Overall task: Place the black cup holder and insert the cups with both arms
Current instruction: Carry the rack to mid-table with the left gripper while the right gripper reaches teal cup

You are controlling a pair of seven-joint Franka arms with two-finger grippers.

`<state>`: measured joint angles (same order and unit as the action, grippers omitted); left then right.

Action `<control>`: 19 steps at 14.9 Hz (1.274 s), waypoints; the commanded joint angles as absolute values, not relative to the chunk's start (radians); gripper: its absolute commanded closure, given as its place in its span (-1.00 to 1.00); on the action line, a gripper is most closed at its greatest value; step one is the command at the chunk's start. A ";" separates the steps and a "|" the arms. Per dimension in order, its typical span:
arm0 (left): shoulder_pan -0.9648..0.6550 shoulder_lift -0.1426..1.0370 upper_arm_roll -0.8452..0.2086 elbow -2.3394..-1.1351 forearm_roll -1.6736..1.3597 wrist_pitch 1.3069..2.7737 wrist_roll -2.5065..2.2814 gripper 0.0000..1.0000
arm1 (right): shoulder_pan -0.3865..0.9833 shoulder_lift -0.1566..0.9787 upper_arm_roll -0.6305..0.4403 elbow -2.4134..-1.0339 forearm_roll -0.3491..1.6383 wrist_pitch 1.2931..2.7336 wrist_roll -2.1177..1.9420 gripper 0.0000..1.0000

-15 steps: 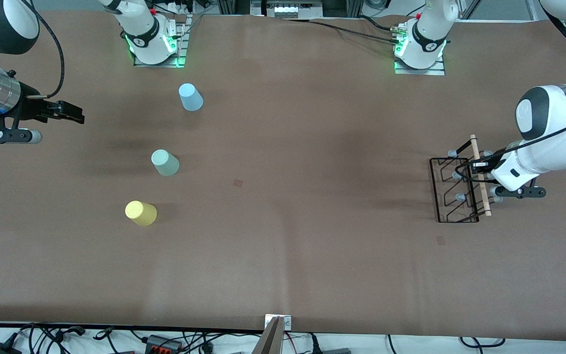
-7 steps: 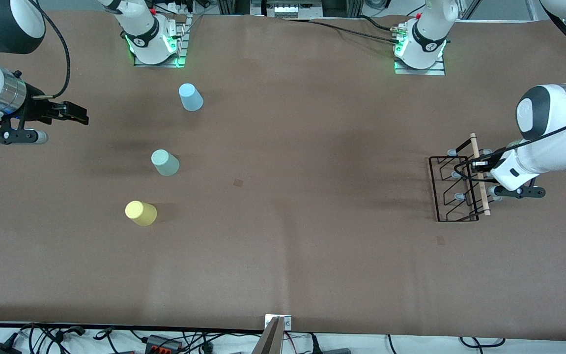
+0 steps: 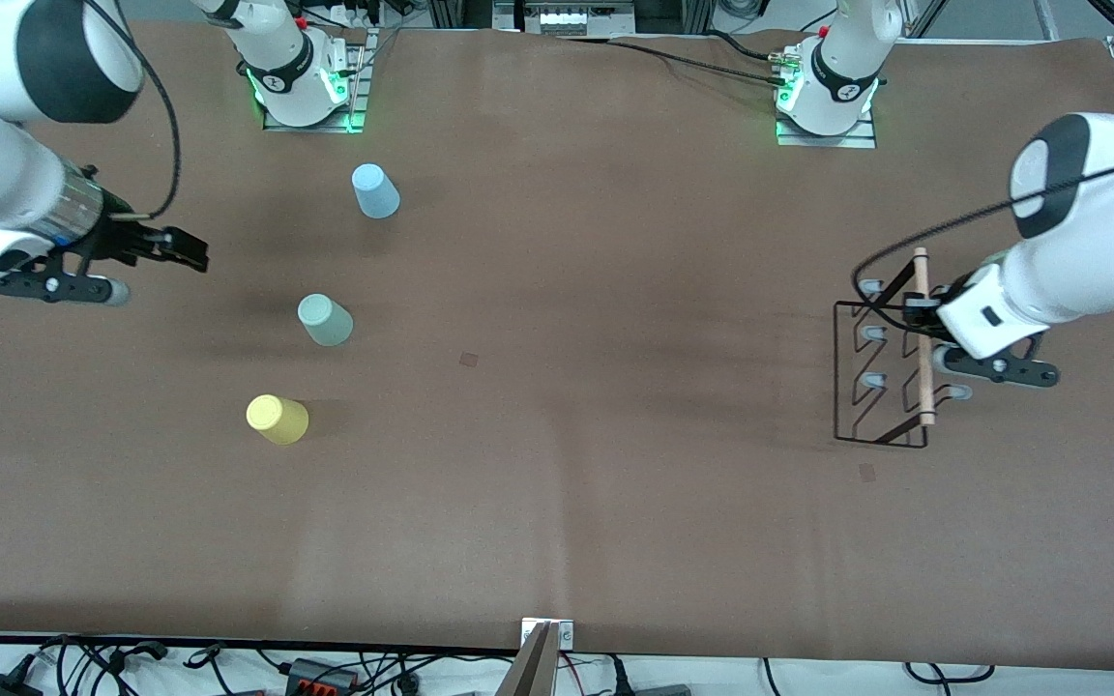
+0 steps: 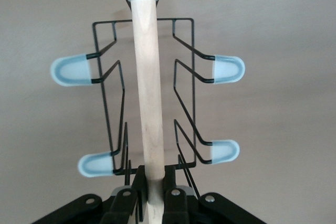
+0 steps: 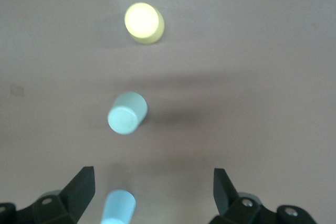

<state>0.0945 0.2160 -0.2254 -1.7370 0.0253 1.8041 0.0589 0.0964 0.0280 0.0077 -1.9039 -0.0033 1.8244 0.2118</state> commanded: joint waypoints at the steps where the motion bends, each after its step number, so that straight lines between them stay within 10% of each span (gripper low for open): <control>1: 0.031 0.271 -0.261 -1.646 0.025 1.778 -0.012 0.98 | 0.164 0.072 0.003 -1.943 0.008 1.938 0.342 -1.00; 7: -0.259 0.397 -0.261 -1.534 0.023 1.782 -0.354 0.98 | 0.173 0.097 0.005 -2.143 0.008 2.295 0.351 -1.00; 19: -0.601 0.629 -0.259 -1.473 0.012 2.078 -0.830 0.98 | 0.201 0.175 0.024 -2.237 0.005 2.382 0.176 -1.00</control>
